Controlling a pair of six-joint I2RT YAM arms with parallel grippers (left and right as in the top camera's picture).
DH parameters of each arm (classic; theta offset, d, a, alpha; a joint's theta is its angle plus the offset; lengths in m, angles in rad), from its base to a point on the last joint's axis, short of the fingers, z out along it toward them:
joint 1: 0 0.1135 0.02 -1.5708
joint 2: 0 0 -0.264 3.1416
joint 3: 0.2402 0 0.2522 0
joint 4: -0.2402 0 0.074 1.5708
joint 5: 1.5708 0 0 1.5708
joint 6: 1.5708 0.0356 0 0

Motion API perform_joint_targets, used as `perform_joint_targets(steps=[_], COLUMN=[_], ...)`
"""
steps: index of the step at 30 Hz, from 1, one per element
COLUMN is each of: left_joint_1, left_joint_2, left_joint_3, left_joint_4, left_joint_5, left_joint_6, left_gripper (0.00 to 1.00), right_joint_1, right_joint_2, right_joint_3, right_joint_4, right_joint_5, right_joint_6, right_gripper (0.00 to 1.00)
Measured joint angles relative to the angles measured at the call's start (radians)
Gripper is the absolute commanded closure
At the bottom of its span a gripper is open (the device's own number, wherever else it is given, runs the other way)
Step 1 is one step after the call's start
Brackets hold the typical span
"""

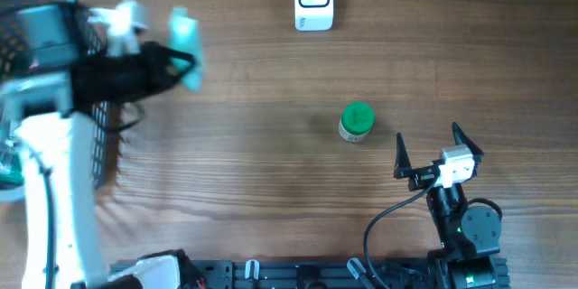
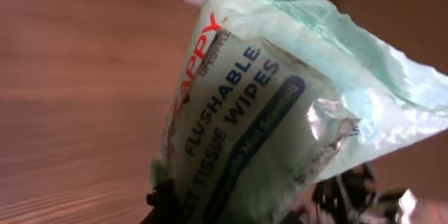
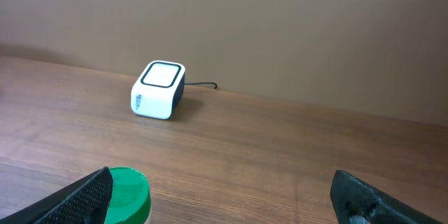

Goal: Scan the item barcode
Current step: 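Carry the wipes pack toward the scanner with the left gripper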

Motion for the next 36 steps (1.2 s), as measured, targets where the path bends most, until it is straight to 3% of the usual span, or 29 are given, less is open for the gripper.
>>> perform_joint_targets(steps=[6,18,19,21,24,27,36], left_joint_1=[-0.271,-0.519,-0.538,-0.568,-0.605,-0.623,-0.607], left_joint_2=[0.156,0.459,0.481,0.516,0.552,0.558,0.558], left_joint_3=[-0.175,-0.291,-0.291,-0.291,-0.293,-0.296,-0.294], left_joint_4=[0.162,0.462,0.484,0.521,0.556,0.572,0.578], left_joint_5=[0.016,0.014,0.009,-0.008,-0.029,-0.045,-0.07], left_joint_6=[-0.01,-0.103,-0.113,-0.13,-0.156,-0.173,-0.187], left_gripper=[0.89,0.87,0.85,0.71,0.65,0.5,0.53], right_joint_1=[0.0,0.0,0.0,0.0,0.0,0.0,0.0], right_joint_2=[0.001,0.001,0.001,0.001,0.001,0.001,0.001], right_joint_3=[0.0,0.0,0.0,0.0,0.0,0.0,0.0], right_joint_4=[0.0,0.0,0.0,0.0,0.0,0.0,0.0], right_joint_5=[0.0,0.0,0.0,0.0,0.0,0.0,0.0], right_joint_6=[0.0,0.0,0.0,0.0,0.0,0.0,0.0], right_gripper=[0.01,0.0,0.0,0.0,0.0,0.0,0.0])
